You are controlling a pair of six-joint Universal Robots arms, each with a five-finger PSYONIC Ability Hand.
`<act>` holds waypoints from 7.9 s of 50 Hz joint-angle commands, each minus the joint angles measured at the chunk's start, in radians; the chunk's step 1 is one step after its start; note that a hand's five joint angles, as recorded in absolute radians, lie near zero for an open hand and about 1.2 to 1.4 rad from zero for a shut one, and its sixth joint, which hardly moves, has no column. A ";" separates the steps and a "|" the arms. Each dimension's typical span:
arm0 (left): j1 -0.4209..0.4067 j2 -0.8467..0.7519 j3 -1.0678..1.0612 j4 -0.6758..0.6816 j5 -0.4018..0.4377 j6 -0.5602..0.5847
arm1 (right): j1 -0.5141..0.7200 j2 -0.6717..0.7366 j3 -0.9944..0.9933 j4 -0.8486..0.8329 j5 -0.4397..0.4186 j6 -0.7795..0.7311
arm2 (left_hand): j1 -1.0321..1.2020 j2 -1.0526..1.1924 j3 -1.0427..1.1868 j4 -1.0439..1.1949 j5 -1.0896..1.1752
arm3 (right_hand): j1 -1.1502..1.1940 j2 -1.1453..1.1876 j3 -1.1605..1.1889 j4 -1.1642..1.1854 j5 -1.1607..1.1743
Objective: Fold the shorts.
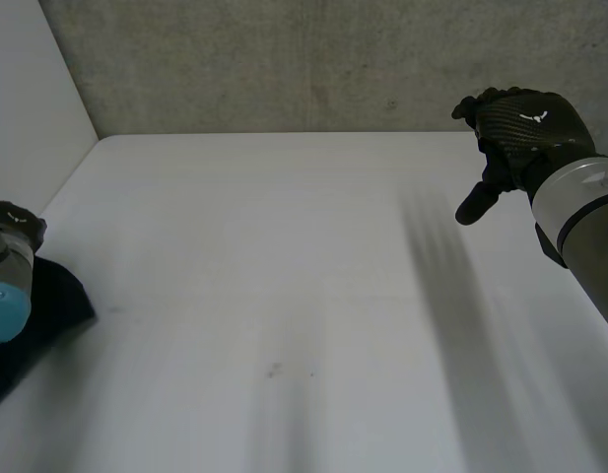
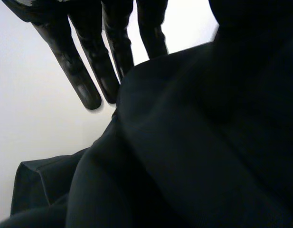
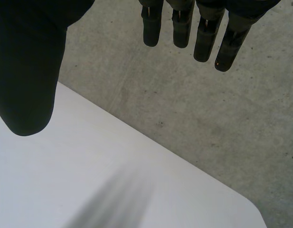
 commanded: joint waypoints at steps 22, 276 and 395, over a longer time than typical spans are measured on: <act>-0.397 0.038 0.266 0.042 -0.001 -0.354 | -0.009 -0.011 -0.010 -0.006 0.003 -0.014 | 0.495 0.551 0.555 0.552 0.569 | -0.018 -0.044 -0.039 -0.061 -0.049; -0.368 0.318 -0.176 -0.173 0.342 -0.590 | 0.046 0.050 0.360 -0.197 -0.156 -0.264 | -0.612 -0.555 -0.551 -0.555 -0.537 | 1.203 1.178 1.183 1.161 1.172; -0.227 -0.035 -0.082 -0.130 0.525 -0.462 | 0.041 0.345 0.162 -0.154 -0.221 0.077 | 0.321 0.377 0.381 0.378 0.395 | 1.203 1.178 1.183 1.161 1.172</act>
